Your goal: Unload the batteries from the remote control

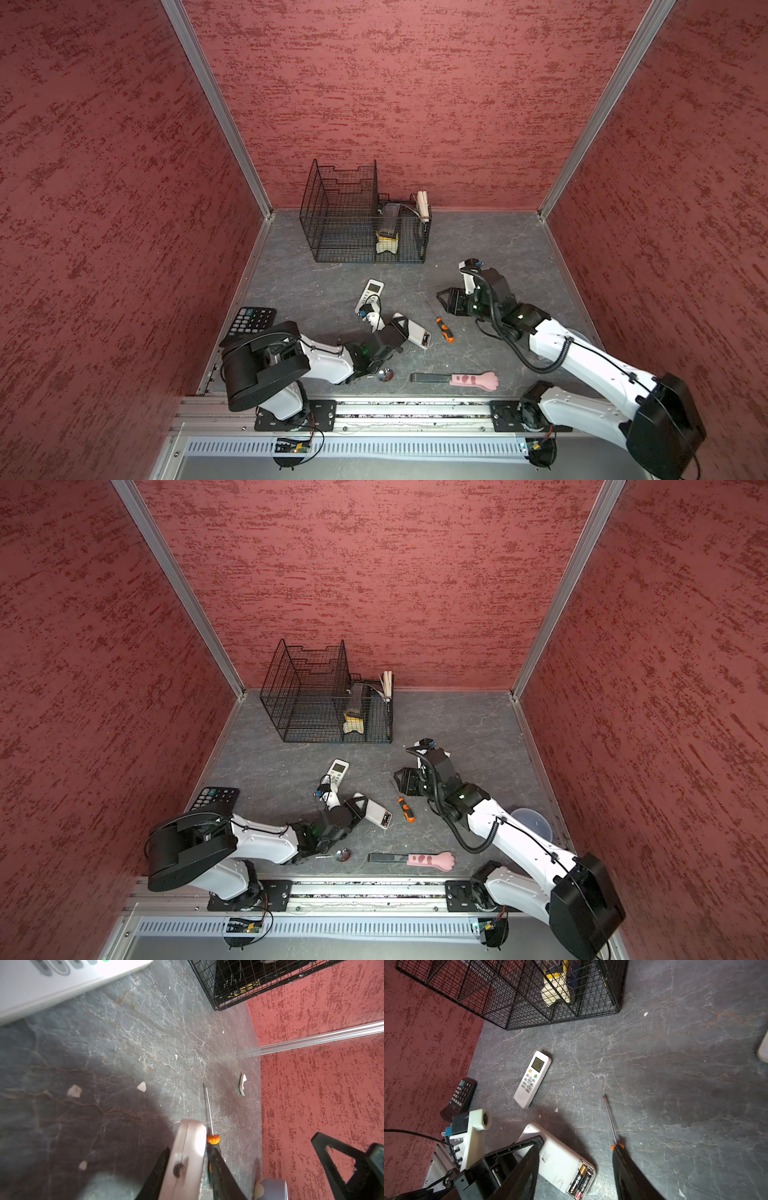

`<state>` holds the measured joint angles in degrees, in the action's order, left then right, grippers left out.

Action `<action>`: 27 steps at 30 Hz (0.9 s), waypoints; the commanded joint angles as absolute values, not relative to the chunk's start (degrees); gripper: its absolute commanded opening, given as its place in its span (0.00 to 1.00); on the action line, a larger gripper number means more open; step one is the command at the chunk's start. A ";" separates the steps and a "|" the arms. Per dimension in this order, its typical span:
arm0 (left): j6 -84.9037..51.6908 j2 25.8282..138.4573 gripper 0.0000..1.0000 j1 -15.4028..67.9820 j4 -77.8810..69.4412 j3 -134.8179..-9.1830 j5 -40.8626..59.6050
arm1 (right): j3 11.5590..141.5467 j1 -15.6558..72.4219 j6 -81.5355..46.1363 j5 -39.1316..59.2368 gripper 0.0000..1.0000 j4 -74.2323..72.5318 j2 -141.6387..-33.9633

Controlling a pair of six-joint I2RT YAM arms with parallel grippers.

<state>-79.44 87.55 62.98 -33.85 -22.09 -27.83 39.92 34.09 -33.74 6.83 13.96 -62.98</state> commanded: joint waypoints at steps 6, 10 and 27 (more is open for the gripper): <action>-82.98 83.89 0.38 64.81 -28.01 -20.35 -32.01 | 39.46 34.36 -34.28 5.84 0.58 12.58 -62.05; -85.38 81.17 0.39 66.07 -22.78 -19.19 -34.09 | 39.46 34.35 -34.43 6.24 0.58 12.04 -62.45; -90.27 76.57 0.41 68.53 -19.14 -14.15 -36.36 | 38.17 34.33 -35.95 6.85 0.58 10.89 -61.31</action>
